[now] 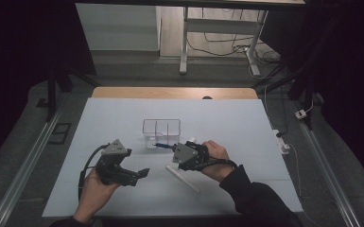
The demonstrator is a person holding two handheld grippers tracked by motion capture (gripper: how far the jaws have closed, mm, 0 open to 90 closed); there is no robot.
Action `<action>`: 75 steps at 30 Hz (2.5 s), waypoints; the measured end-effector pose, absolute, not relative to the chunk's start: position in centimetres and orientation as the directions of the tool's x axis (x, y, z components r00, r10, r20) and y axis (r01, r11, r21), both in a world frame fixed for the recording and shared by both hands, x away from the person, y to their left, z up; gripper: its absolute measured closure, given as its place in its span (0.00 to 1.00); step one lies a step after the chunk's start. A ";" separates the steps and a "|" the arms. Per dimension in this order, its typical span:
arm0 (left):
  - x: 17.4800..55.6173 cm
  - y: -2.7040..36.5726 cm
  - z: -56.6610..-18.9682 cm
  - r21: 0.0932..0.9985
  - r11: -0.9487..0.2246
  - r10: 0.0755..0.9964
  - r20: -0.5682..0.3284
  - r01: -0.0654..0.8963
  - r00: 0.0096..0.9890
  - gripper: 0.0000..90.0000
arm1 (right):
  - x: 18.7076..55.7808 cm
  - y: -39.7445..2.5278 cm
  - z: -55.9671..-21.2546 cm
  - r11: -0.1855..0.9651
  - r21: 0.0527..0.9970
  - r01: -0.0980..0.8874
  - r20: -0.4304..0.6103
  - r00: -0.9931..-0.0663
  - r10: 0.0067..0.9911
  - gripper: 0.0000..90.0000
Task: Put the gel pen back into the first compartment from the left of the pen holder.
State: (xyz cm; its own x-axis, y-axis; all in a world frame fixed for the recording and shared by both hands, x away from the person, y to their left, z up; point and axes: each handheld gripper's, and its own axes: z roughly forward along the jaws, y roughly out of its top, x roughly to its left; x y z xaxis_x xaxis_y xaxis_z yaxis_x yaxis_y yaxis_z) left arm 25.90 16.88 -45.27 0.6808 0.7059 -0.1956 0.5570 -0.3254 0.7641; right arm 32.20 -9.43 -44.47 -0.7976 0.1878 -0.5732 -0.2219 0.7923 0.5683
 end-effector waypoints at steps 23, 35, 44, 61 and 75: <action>23.0 19.9 -46.3 0.767 -0.278 0.746 -0.207 0.578 0.633 0.00 | 36.7 -9.9 -42.9 0.533 0.841 0.094 -0.153 -0.903 0.401 0.89; 21.5 21.5 -47.1 0.761 -0.249 0.761 -0.230 0.600 0.607 0.00 | 38.2 -9.2 -43.0 0.429 0.885 0.183 -0.038 -0.888 0.458 0.89; 20.4 23.0 -47.7 0.756 -0.214 0.781 -0.248 0.619 0.573 0.00 | 39.3 -8.1 -43.1 0.367 0.904 0.217 0.012 -0.874 0.485 0.89; 19.1 24.5 -48.1 0.747 -0.203 0.818 -0.227 0.633 0.529 0.00 | 40.6 -5.0 -43.5 0.274 0.936 0.222 0.057 -0.862 0.504 0.89; 19.0 24.5 -48.1 0.748 -0.204 0.822 -0.219 0.631 0.525 0.00 | 41.5 -3.1 -43.6 0.238 0.943 0.232 0.078 -0.850 0.520 0.88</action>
